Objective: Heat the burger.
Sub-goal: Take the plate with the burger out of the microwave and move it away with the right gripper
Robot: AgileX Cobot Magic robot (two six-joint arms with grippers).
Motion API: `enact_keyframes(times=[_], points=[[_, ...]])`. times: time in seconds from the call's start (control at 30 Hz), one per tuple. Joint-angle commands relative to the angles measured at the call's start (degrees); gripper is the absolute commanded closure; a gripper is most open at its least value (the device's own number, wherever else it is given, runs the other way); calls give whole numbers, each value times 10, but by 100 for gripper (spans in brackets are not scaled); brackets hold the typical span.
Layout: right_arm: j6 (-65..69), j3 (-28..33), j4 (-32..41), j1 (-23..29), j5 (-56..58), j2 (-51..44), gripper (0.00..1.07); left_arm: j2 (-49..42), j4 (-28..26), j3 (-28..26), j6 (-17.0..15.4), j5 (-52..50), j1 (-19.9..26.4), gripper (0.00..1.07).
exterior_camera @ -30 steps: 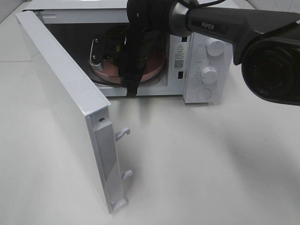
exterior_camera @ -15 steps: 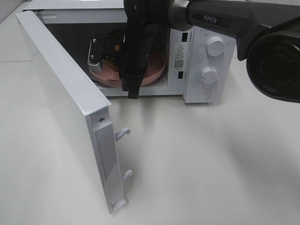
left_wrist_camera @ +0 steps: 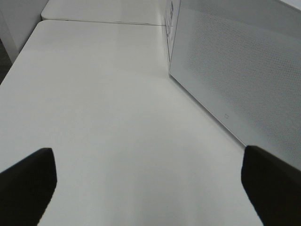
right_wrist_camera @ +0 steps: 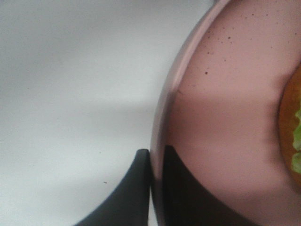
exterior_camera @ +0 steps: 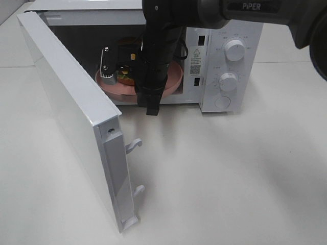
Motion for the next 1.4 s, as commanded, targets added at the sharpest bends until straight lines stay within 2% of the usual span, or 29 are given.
enact_keyframes(times=[0.03,0.23,0.3,0.63,1.17,1.4], points=[[10,46,-6,-1,7,-32,107,-6,1,2,-2,-5,1,7],[10,101,-14,3,-38,-68,107,-6,1,2,-2,-5,1,7],[9,143,-21,6,-73,-92,107,-6,1,2,-2,-5,1,7],[0,250,-32,9,-153,-170,107,-6,1,2,-2,-5,1,7],[2,387,-74,16,-238,-304,107,-6,1,2,-2,-5,1,7],[2,417,-89,16,-256,-344,107,-6,1,2,-2,-5,1,7]])
